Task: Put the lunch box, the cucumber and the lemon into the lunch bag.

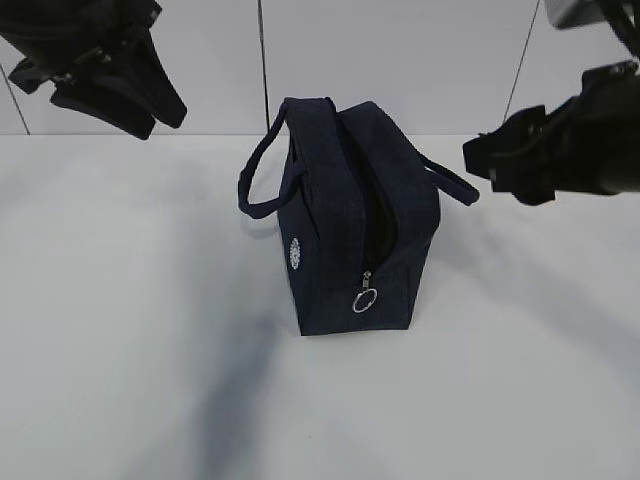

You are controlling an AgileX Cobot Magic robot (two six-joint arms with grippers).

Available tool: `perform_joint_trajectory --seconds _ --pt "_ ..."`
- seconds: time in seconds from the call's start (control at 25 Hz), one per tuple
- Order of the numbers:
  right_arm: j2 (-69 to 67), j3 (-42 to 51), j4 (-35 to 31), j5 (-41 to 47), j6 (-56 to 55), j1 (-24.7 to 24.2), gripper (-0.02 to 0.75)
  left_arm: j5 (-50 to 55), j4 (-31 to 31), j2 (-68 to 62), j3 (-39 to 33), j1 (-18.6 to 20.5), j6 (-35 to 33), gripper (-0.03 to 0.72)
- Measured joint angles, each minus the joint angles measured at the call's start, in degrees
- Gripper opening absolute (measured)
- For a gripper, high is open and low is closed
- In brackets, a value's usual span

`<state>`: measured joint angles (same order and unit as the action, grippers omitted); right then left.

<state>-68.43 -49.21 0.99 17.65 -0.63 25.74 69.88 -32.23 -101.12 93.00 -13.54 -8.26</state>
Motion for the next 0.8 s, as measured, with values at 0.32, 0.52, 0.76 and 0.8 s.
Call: perform_joint_trajectory --seconds 0.32,0.52,0.76,0.8 --pt "1.86 16.24 0.0 -23.64 -0.7 0.0 0.421 0.79 0.81 3.98 0.0 -0.39 1.59 0.299" --pt "1.47 18.98 0.0 -27.17 -1.07 0.0 0.421 0.91 0.81 4.17 0.0 -0.39 1.93 0.298" --pt "-3.26 20.57 0.09 -29.99 -1.41 0.0 0.421 0.91 0.83 4.17 0.0 -0.39 2.02 0.298" --pt "-4.26 22.01 0.23 -32.99 -1.59 0.0 0.421 0.91 0.83 4.17 0.0 -0.39 2.02 0.298"
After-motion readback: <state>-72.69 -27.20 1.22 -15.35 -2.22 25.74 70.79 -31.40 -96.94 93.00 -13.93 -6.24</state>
